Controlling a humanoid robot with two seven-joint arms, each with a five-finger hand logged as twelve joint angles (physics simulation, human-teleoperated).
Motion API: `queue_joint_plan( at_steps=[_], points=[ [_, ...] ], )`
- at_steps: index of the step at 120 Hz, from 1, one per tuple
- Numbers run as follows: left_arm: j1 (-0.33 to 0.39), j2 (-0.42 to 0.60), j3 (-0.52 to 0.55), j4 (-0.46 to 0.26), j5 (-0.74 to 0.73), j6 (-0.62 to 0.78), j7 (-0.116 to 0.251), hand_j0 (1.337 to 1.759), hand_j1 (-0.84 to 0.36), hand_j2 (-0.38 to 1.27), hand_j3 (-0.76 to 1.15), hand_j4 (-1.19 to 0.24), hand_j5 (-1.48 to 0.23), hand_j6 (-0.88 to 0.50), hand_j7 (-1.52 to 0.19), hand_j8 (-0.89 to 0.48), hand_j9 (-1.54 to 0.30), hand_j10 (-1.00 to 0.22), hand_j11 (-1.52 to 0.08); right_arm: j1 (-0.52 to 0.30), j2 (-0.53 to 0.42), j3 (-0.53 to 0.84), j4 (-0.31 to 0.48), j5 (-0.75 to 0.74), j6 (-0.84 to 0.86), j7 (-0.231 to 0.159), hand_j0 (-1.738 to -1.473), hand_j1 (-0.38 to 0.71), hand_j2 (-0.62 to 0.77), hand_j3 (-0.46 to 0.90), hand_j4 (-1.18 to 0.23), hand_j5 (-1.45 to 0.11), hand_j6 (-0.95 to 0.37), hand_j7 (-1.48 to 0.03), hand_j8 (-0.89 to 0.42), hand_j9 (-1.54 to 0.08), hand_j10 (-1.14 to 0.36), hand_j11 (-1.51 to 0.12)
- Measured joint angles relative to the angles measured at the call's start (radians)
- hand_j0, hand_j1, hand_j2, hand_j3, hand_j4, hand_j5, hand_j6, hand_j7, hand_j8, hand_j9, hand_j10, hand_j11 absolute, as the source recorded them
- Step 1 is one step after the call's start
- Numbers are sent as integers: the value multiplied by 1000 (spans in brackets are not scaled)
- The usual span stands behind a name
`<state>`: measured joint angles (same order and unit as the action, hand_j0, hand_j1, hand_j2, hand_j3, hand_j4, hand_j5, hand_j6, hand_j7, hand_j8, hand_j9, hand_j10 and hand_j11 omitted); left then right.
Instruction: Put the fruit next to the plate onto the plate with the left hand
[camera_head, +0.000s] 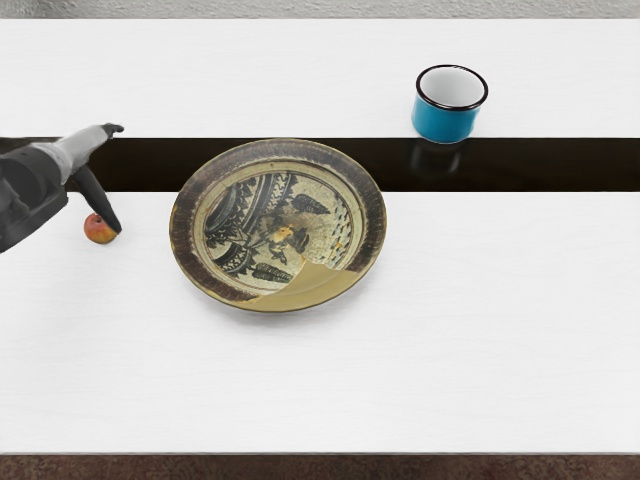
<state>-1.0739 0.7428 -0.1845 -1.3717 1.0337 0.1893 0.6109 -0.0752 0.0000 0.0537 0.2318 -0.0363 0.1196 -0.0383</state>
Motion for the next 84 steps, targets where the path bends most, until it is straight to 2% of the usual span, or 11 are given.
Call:
queue_joint_plan(
  at_steps=[14, 33, 61, 77, 84],
  points=[
    [5, -33, 127, 4, 122, 171, 0, 1658, 314, 9, 0, -36, -41, -37, -40, -37, -40, -35, -40, 0, 0, 0, 0, 0, 0, 0, -1658, -331, -3, 0, -15, -20, -15, -20, -15, -20, -15, -20],
    [32, -34, 210, 7, 201, 246, 0, 1658, 300, 12, 0, -48, -57, -50, -56, -50, -56, -48, -56, 0, 0, 0, 0, 1, 0, 0, -1658, -331, -3, 0, -15, -20, -15, -20, -15, -20, -15, -20],
    [21, -57, 273, 12, 218, 255, 0, 1658, 178, 33, 0, -150, -190, -152, -189, -152, -189, -150, -189, 0, 0, 0, 0, 1, 0, 0, -1658, -331, -3, 0, -15, -20, -15, -20, -15, -20, -15, -20],
    [1, -62, 307, 13, 208, 195, 0, 1658, 120, 43, 0, -199, -253, -201, -253, -201, -252, -199, -252, 0, 0, 0, 0, 1, 0, 0, -1658, -331, -3, 0, -15, -20, -15, -20, -15, -20, -15, -20],
    [-34, -62, 310, 13, 199, 145, 0, 1658, 103, 46, 0, -214, -271, -215, -271, -215, -271, -213, -270, 0, 0, 0, 0, 1, 0, 0, -1658, -331, -3, 0, -15, -20, -15, -20, -15, -20, -15, -20]
  ],
)
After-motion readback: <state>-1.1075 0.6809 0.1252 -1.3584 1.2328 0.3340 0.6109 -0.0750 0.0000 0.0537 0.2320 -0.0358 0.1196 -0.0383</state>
